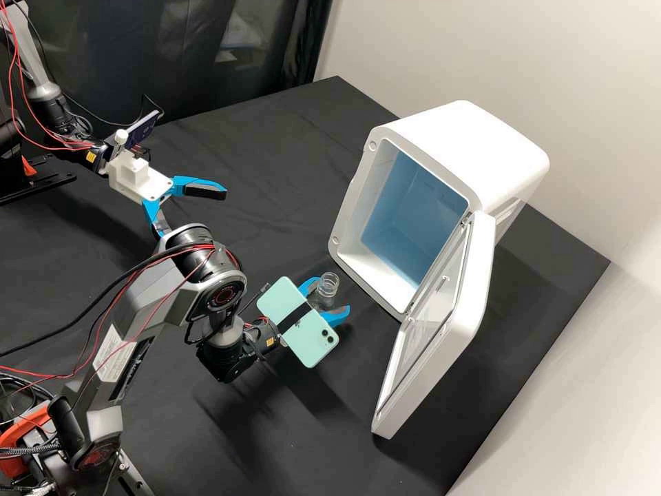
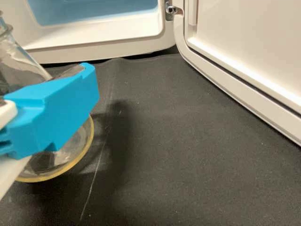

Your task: Place the flask in the incubator

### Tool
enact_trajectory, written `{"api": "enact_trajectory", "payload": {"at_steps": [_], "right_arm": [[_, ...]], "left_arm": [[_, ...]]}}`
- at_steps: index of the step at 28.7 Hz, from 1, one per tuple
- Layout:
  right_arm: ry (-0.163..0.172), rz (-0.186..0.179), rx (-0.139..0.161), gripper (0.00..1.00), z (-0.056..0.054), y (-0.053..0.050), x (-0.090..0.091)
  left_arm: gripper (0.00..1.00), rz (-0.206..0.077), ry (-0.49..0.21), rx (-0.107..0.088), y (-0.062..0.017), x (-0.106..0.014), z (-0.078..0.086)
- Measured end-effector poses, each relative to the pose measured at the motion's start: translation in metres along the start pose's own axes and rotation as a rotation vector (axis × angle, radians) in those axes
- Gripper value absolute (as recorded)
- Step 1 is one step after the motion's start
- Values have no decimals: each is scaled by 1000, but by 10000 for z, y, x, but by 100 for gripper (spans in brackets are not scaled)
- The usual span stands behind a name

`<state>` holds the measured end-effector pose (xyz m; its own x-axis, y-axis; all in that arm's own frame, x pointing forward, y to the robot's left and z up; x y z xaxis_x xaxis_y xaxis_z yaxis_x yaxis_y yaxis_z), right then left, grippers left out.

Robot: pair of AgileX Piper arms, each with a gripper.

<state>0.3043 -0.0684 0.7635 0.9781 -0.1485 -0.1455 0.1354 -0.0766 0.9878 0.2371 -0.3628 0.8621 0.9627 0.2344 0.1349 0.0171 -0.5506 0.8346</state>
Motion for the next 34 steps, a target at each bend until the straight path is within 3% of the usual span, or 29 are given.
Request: {"api": "enact_trajectory", "payload": {"at_steps": [6, 14, 20, 26, 30, 34], "right_arm": [[3, 4, -3, 0, -39, 35, -10], [34, 71, 8, 0, -138, 239, -44], [52, 101, 19, 0, -256, 383, 38], [44, 140, 51, 0, -421, 505, 234], [55, 151, 40, 0, -556, 547, 431], [26, 152, 24, 0, -625, 585, 660]], "left_arm": [[100, 0, 0, 0, 0, 0, 0], [100, 0, 0, 0, 0, 0, 0], [100, 0, 0, 0, 0, 0, 0], [100, 0, 0, 0, 0, 0, 0], [100, 0, 0, 0, 0, 0, 0], [100, -1, -4, 0, -2, 1, 10]]}}
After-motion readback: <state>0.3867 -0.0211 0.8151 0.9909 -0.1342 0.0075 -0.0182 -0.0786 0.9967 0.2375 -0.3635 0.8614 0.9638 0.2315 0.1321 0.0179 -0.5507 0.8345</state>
